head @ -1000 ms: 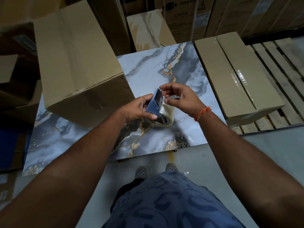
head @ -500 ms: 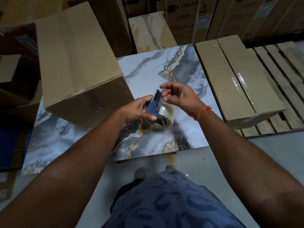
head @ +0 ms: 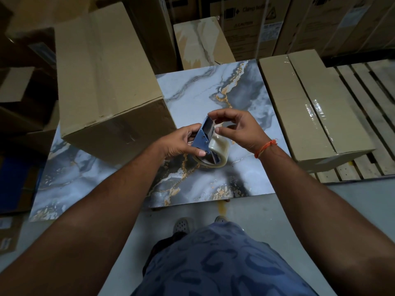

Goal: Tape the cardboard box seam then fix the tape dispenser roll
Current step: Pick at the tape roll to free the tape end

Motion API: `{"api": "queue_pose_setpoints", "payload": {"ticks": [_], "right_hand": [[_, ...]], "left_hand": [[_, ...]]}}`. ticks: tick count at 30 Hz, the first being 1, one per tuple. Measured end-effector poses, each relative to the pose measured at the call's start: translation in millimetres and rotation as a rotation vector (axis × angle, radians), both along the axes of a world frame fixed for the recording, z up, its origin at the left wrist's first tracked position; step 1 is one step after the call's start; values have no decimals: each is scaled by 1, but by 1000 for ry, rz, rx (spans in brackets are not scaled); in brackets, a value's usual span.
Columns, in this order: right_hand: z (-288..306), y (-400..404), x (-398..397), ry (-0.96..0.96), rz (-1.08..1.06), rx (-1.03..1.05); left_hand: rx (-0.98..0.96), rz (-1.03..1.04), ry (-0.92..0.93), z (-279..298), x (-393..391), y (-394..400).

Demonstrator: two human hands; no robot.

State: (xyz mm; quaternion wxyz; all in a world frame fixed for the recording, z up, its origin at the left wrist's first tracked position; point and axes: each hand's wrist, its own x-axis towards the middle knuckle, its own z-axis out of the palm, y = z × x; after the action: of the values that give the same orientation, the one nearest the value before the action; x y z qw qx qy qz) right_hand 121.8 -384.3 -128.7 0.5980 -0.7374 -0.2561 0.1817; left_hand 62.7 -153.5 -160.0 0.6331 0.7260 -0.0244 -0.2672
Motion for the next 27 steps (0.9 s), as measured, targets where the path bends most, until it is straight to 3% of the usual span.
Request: {"api": "queue_pose_setpoints", "payload": {"ticks": [5,10,16,27], "right_hand": [[2,6,-4,-2,-18,12],[8,9,-8,-336,-34,-141],[16,10,-3,-552,-2,-180],[19,5,3,-552,-39,-234]], "left_hand": [[7,13,-5,-3,0,-1],[-12,30,17,1,-1,-1],[-16,37,12,4,2,2],[38,39,-39,2,0,7]]}}
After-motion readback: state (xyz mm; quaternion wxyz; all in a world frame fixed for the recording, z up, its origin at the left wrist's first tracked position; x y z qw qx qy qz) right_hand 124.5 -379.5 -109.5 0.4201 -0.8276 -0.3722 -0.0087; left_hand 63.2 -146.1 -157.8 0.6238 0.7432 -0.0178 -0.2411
